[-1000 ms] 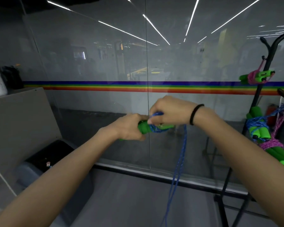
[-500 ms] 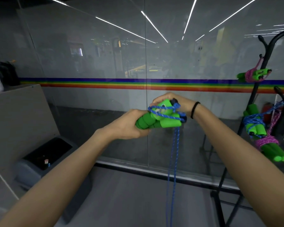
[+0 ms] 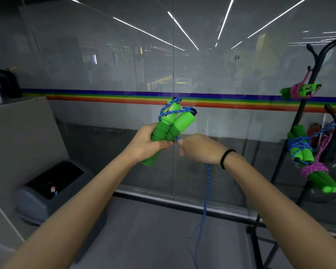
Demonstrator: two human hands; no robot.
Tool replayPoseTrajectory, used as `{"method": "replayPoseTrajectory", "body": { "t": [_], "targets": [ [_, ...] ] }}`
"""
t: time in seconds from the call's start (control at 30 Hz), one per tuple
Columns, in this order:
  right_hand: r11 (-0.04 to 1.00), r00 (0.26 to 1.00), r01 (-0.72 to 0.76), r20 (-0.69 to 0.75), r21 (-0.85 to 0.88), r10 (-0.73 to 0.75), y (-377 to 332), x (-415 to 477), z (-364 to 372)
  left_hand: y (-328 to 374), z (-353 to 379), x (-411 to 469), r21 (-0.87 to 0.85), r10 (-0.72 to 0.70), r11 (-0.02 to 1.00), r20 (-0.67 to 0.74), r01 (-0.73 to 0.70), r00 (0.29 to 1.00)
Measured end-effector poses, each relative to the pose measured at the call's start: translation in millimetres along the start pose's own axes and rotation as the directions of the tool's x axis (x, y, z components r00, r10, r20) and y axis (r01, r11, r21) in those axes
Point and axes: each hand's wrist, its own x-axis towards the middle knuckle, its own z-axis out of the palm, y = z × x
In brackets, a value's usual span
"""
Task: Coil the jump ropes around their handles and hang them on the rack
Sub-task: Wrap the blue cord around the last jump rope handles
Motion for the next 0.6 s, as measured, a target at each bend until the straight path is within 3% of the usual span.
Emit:
{"method": "replayPoseTrajectory", "body": {
  "t": [0.17,0.37,0.5,0.6],
  "targets": [
    [0.946,0.993,0.084,0.107,-0.312,-0.052,-14.5,-12.0,-7.0,-8.9,-1.0,1.0,0.123,-0.021,0.992,0.027,0.017,0.999],
    [0.892,0.984,0.177,0.077,-0.415,-0.16,-29.1,-11.2,-20.3,-16.1,4.0,-6.1,0.484,-0.061,0.875,0.121,-0.006,0.991],
    [0.912,0.973,0.228,0.051,-0.34,-0.224,-31.5,-2.8,-31.5,-13.0,8.9,-13.4,0.613,-0.044,0.781,0.245,-0.12,0.968],
    [0.964,0.975,0.221,0.055,-0.149,-0.215,-22.7,5.2,-37.3,-9.8,6.0,-16.4,0.602,0.032,0.761,0.334,-0.239,0.942]
  ]
}}
